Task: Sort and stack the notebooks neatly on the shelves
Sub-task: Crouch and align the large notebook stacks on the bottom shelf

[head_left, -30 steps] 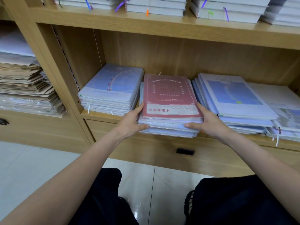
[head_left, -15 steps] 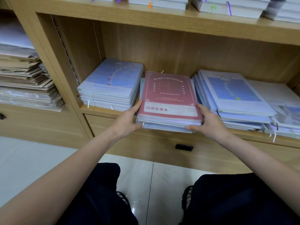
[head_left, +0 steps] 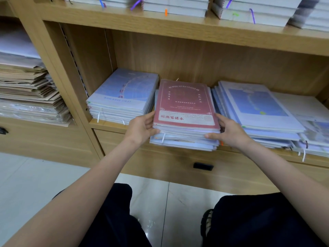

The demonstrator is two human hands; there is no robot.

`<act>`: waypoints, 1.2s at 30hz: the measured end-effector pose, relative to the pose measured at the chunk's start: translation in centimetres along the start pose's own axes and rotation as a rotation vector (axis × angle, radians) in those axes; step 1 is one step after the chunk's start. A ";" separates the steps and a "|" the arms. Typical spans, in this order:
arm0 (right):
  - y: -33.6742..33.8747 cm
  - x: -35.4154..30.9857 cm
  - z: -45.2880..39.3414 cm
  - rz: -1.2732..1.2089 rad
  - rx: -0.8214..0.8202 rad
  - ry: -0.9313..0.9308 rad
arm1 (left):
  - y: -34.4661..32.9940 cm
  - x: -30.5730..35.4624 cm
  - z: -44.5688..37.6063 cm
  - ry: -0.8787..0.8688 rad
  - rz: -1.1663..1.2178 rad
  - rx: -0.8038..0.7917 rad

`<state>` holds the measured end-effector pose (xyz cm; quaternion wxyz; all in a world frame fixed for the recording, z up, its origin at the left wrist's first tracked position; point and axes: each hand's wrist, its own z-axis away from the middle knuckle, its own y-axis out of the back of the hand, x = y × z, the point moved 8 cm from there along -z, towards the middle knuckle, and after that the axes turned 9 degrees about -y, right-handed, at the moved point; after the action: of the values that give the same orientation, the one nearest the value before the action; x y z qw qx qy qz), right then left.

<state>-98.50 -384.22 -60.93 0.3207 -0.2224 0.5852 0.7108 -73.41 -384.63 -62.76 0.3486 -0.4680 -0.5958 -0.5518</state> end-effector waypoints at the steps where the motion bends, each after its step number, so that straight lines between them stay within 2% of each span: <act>1: 0.0 0.0 -0.3 0.002 -0.010 0.001 | -0.1 0.0 -0.1 -0.003 -0.012 -0.002; 6: -0.2 0.0 -1.2 0.093 -0.077 -0.018 | -0.9 0.1 -0.4 -0.038 -0.148 -0.118; 11: -0.8 -0.6 -1.1 0.242 -0.089 -0.026 | -1.4 -0.3 0.1 -0.025 -0.162 -0.219; 14: -0.7 -0.9 -0.9 0.370 -0.040 -0.015 | -1.2 -0.6 0.2 -0.030 -0.186 -0.196; 19: 0.3 -1.3 -1.6 0.304 0.008 0.014 | -0.7 -1.1 -0.3 0.024 -0.091 -0.152; 26: -0.4 -0.5 -2.7 0.228 0.028 -0.069 | -0.5 -0.7 -1.5 -0.081 -0.313 -0.139; 30: -1.2 0.0 -2.8 0.152 0.018 -0.121 | -0.6 -1.4 -2.6 -0.047 -0.384 -0.123; 33: -1.4 0.2 -2.4 -0.077 0.017 -0.141 | -0.4 -1.5 -2.9 0.012 -0.231 -0.129; 36: -1.7 0.7 -1.9 -0.203 0.016 -0.156 | -0.3 -1.0 -2.9 0.042 -0.097 -0.115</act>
<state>-97.85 -385.75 -63.01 0.4374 -0.2216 0.5387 0.6851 -73.68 -387.64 -63.39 0.3064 -0.4461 -0.5778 -0.6109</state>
